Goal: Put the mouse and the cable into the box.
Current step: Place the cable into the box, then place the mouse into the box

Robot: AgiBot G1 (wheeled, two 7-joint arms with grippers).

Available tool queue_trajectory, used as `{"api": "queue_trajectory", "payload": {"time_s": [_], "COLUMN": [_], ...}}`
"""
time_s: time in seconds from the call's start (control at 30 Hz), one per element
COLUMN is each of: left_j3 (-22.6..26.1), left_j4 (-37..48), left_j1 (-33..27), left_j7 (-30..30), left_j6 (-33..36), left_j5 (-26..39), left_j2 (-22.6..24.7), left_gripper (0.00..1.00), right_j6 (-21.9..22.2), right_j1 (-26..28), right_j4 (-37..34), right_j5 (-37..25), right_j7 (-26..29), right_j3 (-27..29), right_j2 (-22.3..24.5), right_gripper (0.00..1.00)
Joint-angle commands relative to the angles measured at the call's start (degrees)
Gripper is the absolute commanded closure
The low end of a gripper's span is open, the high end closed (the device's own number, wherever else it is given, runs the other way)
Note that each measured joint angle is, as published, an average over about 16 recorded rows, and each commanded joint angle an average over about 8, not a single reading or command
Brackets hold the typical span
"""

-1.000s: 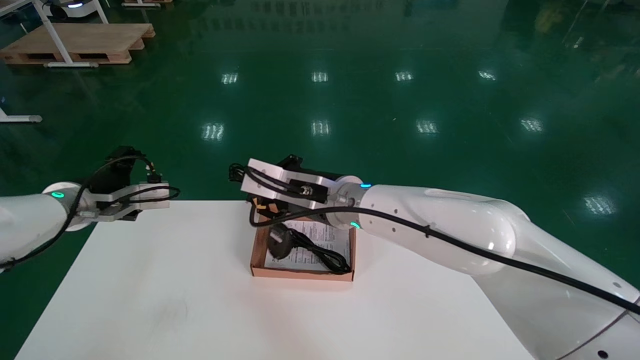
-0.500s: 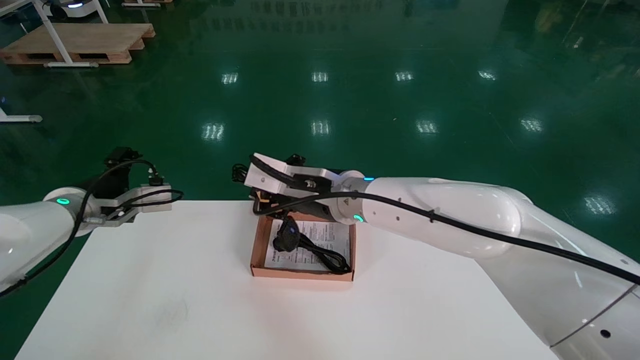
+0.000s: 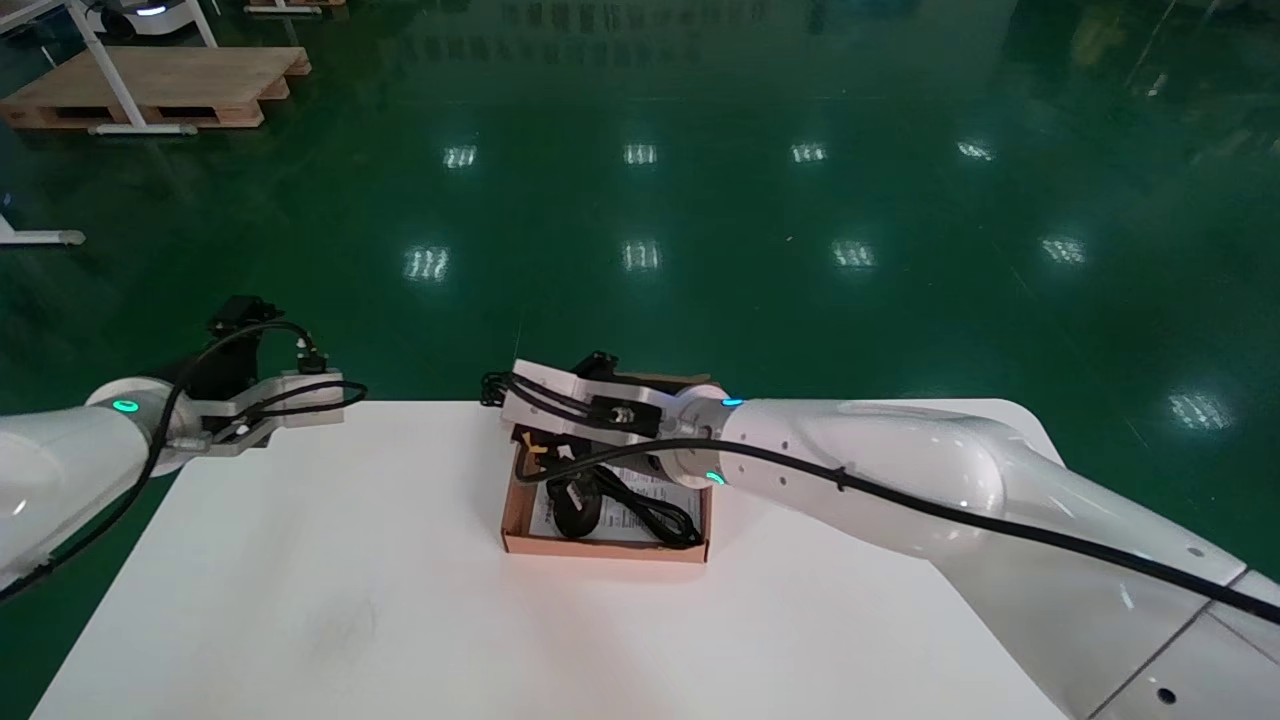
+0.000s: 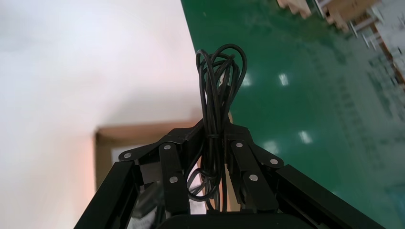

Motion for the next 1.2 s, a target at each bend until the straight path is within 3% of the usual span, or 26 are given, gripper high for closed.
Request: {"api": "queue_trajectory", "payload": {"time_s": [0.03, 0.23, 0.27, 0.3, 1.0, 1.2], "left_j3": [0.0, 0.0, 0.0, -0.1, 0.0, -0.1], "left_j4": [-0.1, -0.1, -0.2, -0.2, -0.1, -0.1], "left_j1": [0.0, 0.1, 0.1, 0.1, 0.1, 0.2], "left_j7": [0.0, -0.1, -0.1, -0.1, -0.1, 0.1], "left_j6": [0.0, 0.1, 0.1, 0.2, 0.1, 0.3], "left_j5": [0.0, 0.2, 0.2, 0.2, 0.1, -0.7], "left_j2": [0.0, 0.0, 0.0, 0.0, 0.0, -0.1], "left_gripper": [0.0, 0.0, 0.0, 0.0, 0.0, 0.0], "right_j6": [1.6, 4.1, 4.2, 4.4, 4.0, 1.9], "right_j1": [-0.2, 0.0, 0.0, 0.0, 0.0, -1.0], "right_j4": [-1.3, -3.1, -3.3, -3.3, -3.0, -2.0], "right_j5": [-0.5, -1.8, -1.9, -2.0, -1.8, 0.1], "right_j7": [0.5, 3.4, 3.7, 3.8, 3.3, 3.0], "right_j3": [-1.0, -3.9, -4.2, -4.4, -3.7, -1.9], "right_j2": [-0.2, -0.4, -0.4, -0.4, -0.3, 1.1], "right_gripper": [0.9, 0.15, 0.04, 0.0, 0.0, 0.0]}}
